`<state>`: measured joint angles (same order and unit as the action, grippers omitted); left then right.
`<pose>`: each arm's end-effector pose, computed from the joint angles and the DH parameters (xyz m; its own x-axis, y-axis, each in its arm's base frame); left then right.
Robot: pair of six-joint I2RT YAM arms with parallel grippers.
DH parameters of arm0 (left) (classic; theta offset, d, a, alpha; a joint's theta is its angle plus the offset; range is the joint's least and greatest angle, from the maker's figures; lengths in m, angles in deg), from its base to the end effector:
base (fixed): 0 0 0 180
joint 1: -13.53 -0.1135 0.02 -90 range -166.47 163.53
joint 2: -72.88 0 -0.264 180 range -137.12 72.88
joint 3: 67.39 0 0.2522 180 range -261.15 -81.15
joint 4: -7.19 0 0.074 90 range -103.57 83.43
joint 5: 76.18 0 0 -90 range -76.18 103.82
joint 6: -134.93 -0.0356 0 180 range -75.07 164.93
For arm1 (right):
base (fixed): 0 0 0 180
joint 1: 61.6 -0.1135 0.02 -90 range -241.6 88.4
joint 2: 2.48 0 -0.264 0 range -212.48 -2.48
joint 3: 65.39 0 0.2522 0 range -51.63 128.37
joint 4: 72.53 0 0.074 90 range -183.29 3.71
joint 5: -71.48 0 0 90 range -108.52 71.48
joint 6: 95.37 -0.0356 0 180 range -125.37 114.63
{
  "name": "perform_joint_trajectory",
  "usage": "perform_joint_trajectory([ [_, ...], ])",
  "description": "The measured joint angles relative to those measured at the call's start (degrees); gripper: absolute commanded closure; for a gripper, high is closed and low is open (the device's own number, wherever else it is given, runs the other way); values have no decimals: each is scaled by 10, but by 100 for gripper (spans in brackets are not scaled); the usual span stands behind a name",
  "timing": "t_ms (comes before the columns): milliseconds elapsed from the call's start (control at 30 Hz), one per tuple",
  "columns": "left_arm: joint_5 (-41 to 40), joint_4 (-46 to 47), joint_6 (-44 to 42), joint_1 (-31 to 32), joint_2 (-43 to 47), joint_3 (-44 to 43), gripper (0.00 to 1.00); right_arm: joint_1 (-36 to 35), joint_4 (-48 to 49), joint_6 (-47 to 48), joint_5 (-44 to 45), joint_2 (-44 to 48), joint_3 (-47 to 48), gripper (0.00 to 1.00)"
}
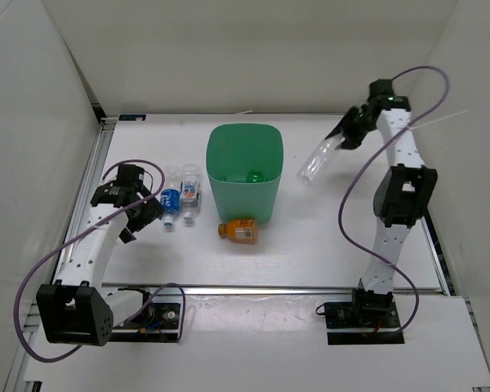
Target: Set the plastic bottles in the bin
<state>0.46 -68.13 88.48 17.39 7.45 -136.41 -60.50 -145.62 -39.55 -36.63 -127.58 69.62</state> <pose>0.1961 -0.0050 0.2662 -0.6820 -0.6258 -0.3784 -0.6577 0.7511 -0.0570 0.4690 0.0021 0.2767 -0.8067 0.5496 -0.2174 0.4004 0.7788 0.4830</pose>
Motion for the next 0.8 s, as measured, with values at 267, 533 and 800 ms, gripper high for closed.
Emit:
perform_joint_trajectory([
  [267, 21, 9, -19, 1, -68, -59, 0, 59, 100, -117, -115, 126, 87, 80],
  [533, 39, 21, -41, 1, -105, -94, 0, -57, 193, -117, -165, 126, 153, 79],
  [800, 53, 32, -54, 6, -142, -114, 0, -160, 185, -27, -150, 121, 185, 61],
])
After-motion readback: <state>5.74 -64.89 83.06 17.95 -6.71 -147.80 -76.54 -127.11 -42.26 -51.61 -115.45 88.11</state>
